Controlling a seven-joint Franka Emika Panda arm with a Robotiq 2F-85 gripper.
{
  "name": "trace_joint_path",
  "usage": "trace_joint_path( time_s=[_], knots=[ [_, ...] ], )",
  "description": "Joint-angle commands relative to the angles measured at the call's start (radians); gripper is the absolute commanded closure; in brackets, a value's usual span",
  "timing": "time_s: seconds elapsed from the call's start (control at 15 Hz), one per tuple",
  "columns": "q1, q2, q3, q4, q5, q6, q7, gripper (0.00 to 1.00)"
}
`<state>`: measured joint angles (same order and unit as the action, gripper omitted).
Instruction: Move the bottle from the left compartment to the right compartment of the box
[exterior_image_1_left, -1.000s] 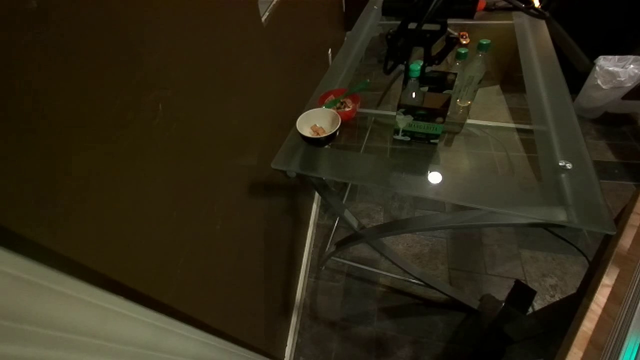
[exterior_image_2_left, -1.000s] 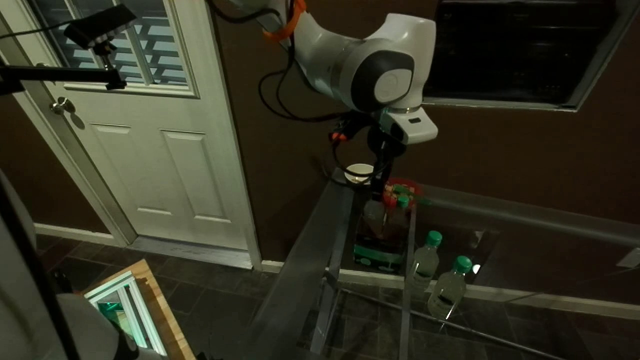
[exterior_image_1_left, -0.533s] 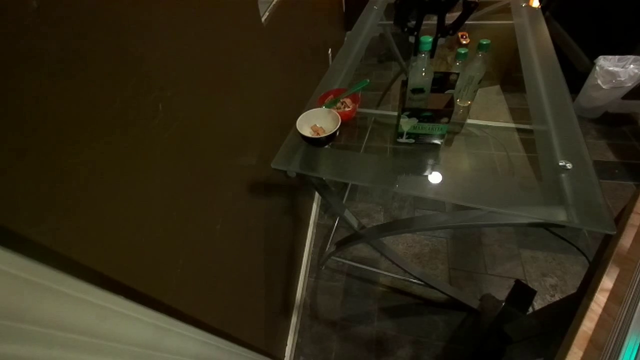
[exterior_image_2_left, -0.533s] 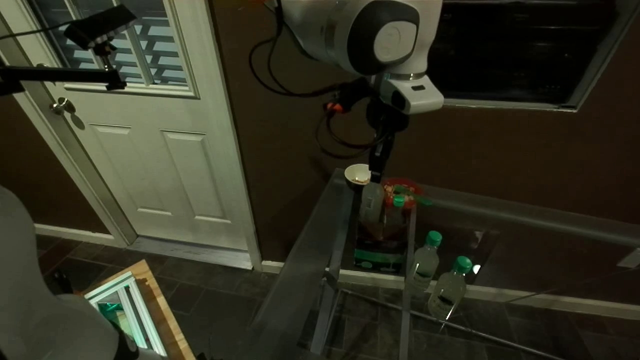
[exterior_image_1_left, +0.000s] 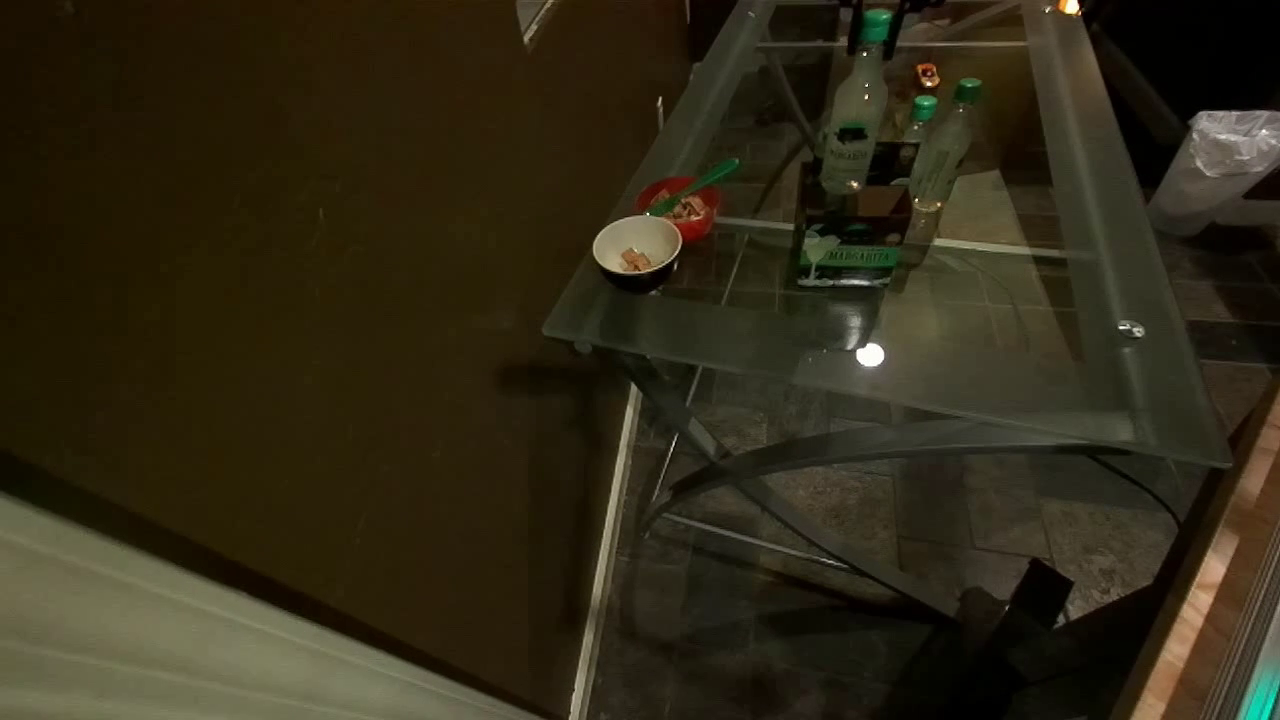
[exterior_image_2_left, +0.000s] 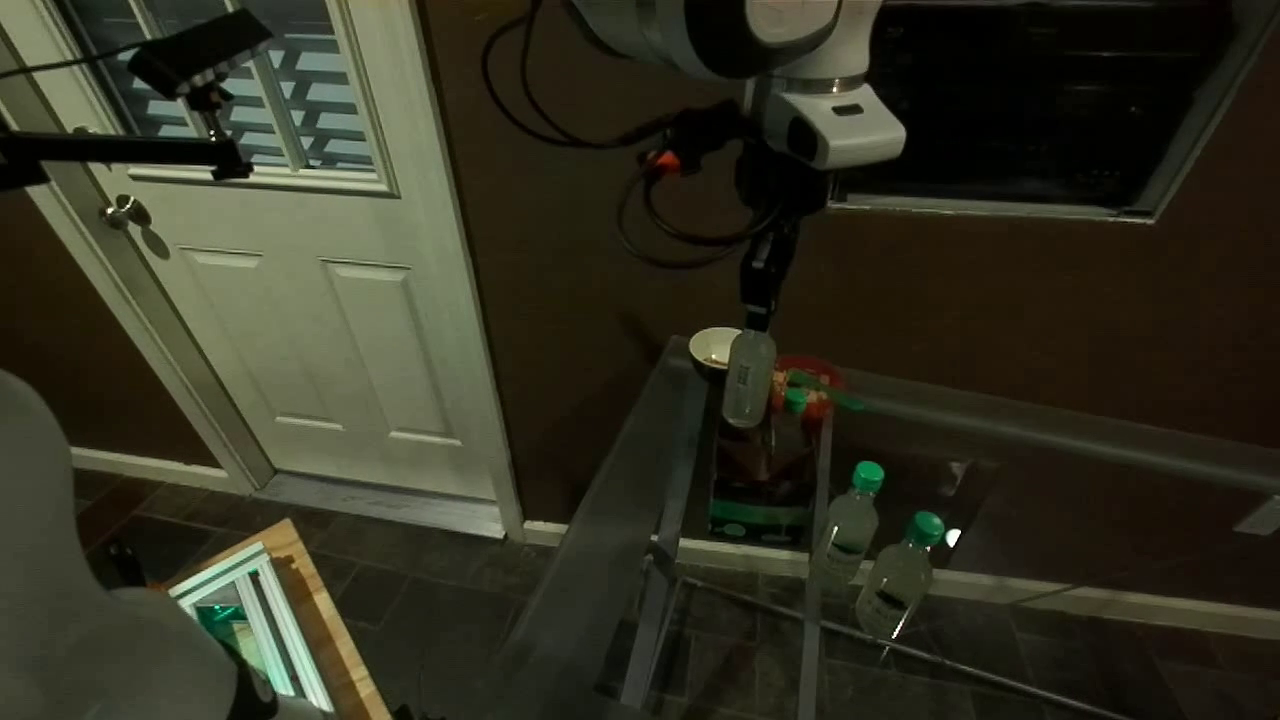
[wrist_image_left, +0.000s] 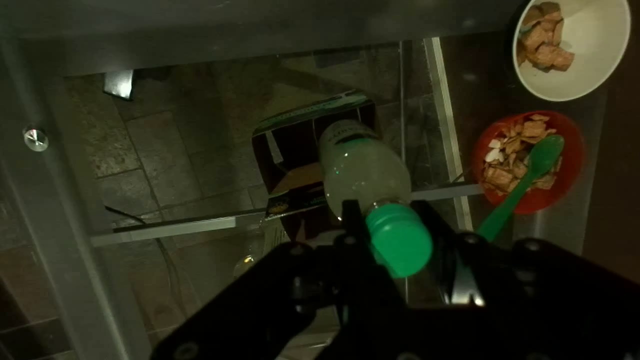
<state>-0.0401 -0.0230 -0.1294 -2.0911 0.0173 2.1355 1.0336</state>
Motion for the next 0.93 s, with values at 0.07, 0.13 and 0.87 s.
trace_joint_path(
  time_s=[0.07, 0.13, 0.87],
  knots=[
    [-0.03, -0.078, 0.018, 0.004, -0.022, -0.074, 0.049, 0.92],
    [-0.035, -0.086, 0.019, 0.007, -0.025, -0.082, 0.058, 0.92],
    [-0.081, -0.11, 0.027, 0.033, -0.083, -0.083, 0.13, 0.93]
  ],
)
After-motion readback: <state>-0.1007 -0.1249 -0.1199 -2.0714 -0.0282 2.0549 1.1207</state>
